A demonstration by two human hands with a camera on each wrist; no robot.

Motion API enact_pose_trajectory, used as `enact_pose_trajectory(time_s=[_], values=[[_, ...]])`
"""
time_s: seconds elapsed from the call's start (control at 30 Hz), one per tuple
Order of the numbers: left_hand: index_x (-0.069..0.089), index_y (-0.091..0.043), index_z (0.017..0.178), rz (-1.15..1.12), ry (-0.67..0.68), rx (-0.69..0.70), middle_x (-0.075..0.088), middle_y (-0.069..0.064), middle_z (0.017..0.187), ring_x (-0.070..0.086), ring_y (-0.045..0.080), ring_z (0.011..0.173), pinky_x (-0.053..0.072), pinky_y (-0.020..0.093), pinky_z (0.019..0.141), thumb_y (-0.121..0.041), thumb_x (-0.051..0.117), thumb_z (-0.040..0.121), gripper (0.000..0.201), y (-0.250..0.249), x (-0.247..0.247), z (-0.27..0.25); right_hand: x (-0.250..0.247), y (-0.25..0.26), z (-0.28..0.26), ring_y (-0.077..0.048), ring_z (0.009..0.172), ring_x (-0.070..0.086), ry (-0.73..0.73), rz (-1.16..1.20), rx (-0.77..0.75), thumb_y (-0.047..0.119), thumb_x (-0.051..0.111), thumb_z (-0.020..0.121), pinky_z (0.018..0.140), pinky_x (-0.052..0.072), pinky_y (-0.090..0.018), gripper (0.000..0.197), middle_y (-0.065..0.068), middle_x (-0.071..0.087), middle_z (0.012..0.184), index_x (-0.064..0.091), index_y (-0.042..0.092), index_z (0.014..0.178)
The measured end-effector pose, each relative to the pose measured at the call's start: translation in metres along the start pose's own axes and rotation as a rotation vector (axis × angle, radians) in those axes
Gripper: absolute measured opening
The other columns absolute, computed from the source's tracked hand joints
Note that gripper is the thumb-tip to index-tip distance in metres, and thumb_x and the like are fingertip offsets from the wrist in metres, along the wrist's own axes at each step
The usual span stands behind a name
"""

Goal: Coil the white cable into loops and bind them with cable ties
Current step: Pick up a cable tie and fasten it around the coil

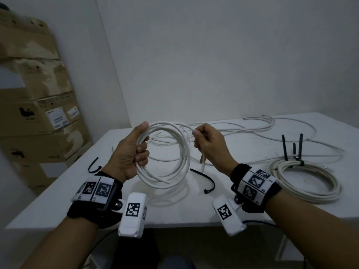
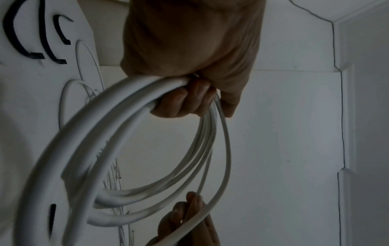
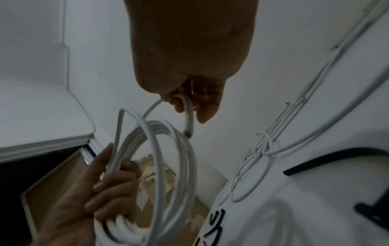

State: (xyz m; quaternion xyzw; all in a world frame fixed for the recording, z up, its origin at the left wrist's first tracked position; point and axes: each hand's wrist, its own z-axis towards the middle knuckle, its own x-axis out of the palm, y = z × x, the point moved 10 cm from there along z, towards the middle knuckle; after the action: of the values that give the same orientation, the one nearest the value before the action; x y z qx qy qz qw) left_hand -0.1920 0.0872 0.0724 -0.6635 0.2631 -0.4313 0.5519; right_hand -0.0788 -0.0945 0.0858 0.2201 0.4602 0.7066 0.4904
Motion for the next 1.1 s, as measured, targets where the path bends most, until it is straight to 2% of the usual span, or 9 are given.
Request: enact_pose_trajectory(time_s=[0.1, 0.4, 0.57, 0.67, 0.8, 0.9, 0.97, 1.03, 1.1], values=[[0.049, -0.016, 0.074, 0.054, -0.004, 0.012, 0.028, -0.007, 0.043, 0.022, 0.007, 0.031, 0.021, 0.015, 0.034, -0.05, 0.071, 0.065, 0.041, 0.002, 0.005, -0.004, -0.009, 0.0, 0.002, 0.0, 0.046, 0.045, -0.078, 0.09, 0.021, 0.014, 0.049, 0.097, 0.04, 0.049, -0.027, 0.016, -0.002, 0.052, 0.065, 0.051, 0.014, 0.081], [0.064, -0.014, 0.086, 0.1, -0.017, 0.05, 0.034, -0.005, 0.049, 0.026, 0.007, 0.036, 0.026, 0.017, 0.036, -0.037, 0.068, 0.081, 0.023, 0.004, 0.005, -0.005, -0.024, -0.01, 0.003, -0.012, 0.046, 0.044, -0.206, 0.227, 0.118, 0.014, 0.046, 0.099, 0.045, 0.048, -0.03, 0.015, -0.004, 0.05, 0.066, 0.048, 0.012, 0.084], [0.06, -0.019, 0.079, 0.026, -0.012, 0.024, 0.031, -0.006, 0.048, 0.024, 0.006, 0.034, 0.024, 0.016, 0.034, -0.037, 0.069, 0.078, 0.021, 0.006, 0.0, -0.002, -0.002, -0.035, -0.006, -0.015, 0.07, 0.057, 0.114, -0.038, 0.272, 0.036, 0.05, 0.096, 0.065, 0.044, -0.025, 0.022, -0.003, 0.065, 0.079, 0.052, 0.014, 0.095], [0.059, -0.018, 0.078, 0.06, 0.006, 0.037, 0.03, -0.006, 0.047, 0.024, 0.007, 0.034, 0.023, 0.017, 0.035, -0.04, 0.071, 0.07, 0.026, 0.004, 0.0, -0.003, -0.002, -0.007, -0.004, -0.008, 0.104, 0.055, 0.175, -0.225, 0.112, 0.063, 0.047, 0.081, 0.081, 0.04, -0.022, 0.058, 0.006, 0.058, 0.111, 0.047, 0.024, 0.123], [0.055, -0.015, 0.082, 0.134, 0.093, 0.062, 0.029, -0.006, 0.048, 0.023, 0.007, 0.033, 0.02, 0.017, 0.036, -0.04, 0.069, 0.072, 0.03, 0.003, 0.016, -0.005, 0.027, 0.038, 0.001, -0.005, 0.125, 0.039, 0.434, -0.339, -0.014, 0.056, 0.068, 0.07, 0.095, 0.031, -0.023, 0.085, 0.008, 0.042, 0.135, 0.029, 0.033, 0.142], [0.054, -0.013, 0.09, 0.129, 0.161, 0.087, 0.029, -0.006, 0.047, 0.023, 0.006, 0.033, 0.021, 0.016, 0.036, -0.039, 0.065, 0.076, 0.031, -0.001, 0.031, -0.008, 0.056, 0.037, 0.005, -0.013, 0.097, 0.06, 0.643, -0.408, 0.029, 0.035, 0.078, 0.076, 0.082, 0.046, -0.027, 0.061, 0.01, 0.059, 0.104, 0.049, 0.02, 0.127], [0.055, -0.011, 0.087, 0.13, 0.16, 0.114, 0.032, -0.005, 0.047, 0.026, 0.007, 0.034, 0.024, 0.017, 0.036, -0.038, 0.065, 0.076, 0.031, -0.006, 0.034, -0.011, 0.059, 0.038, 0.012, -0.022, 0.062, 0.067, 0.578, -0.296, 0.024, 0.026, 0.073, 0.083, 0.058, 0.052, -0.03, 0.023, 0.0, 0.062, 0.068, 0.06, 0.01, 0.095], [0.057, -0.008, 0.084, 0.168, 0.124, 0.161, 0.043, 0.0, 0.05, 0.039, 0.012, 0.04, 0.036, 0.02, 0.039, -0.04, 0.066, 0.073, 0.035, -0.013, 0.031, -0.012, 0.052, 0.038, 0.019, -0.025, 0.041, 0.059, 0.46, -0.218, 0.006, 0.024, 0.069, 0.086, 0.043, 0.045, -0.029, 0.022, -0.004, 0.053, 0.05, 0.058, 0.008, 0.076], [0.061, -0.005, 0.085, 0.227, 0.086, 0.226, 0.061, 0.009, 0.062, 0.057, 0.021, 0.057, 0.052, 0.029, 0.051, -0.043, 0.066, 0.07, 0.041, -0.02, 0.028, -0.013, 0.048, 0.04, 0.021, -0.023, 0.033, 0.052, 0.384, -0.118, -0.02, 0.021, 0.068, 0.087, 0.04, 0.043, -0.032, 0.024, -0.002, 0.047, 0.045, 0.057, 0.003, 0.076]])
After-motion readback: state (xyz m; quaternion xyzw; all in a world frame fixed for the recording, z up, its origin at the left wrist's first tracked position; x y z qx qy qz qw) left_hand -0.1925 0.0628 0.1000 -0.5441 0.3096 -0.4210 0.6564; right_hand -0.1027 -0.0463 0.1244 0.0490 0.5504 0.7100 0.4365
